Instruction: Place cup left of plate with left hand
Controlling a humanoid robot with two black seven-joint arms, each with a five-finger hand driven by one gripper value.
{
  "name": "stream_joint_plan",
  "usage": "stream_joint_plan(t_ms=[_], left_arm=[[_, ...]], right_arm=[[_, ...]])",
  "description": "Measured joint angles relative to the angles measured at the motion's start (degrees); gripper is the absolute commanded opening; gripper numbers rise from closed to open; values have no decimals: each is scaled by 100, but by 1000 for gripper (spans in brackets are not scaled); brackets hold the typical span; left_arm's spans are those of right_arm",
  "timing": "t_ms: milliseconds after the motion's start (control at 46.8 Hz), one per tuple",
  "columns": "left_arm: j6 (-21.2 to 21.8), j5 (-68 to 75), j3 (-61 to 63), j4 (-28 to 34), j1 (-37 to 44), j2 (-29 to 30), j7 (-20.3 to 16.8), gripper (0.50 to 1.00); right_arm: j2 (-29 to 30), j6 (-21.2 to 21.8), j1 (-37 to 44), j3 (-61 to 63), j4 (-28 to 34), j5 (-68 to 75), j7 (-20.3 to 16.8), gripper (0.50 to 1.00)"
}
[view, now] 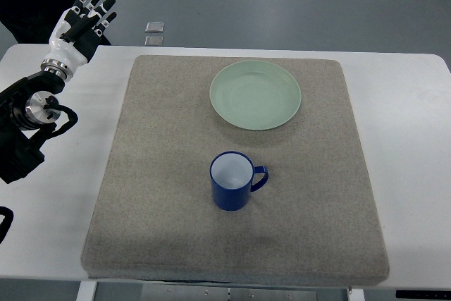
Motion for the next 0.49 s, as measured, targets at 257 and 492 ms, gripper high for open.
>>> stream_joint_plan(t_ms=[257,492], left_arm=[[0,8,7,28,11,0,-1,999],[0,0,7,33,32,-15,2,996]], right_arm=[[0,0,0,0,-2,0,0,932],[0,0,0,0,-3,0,0,932]])
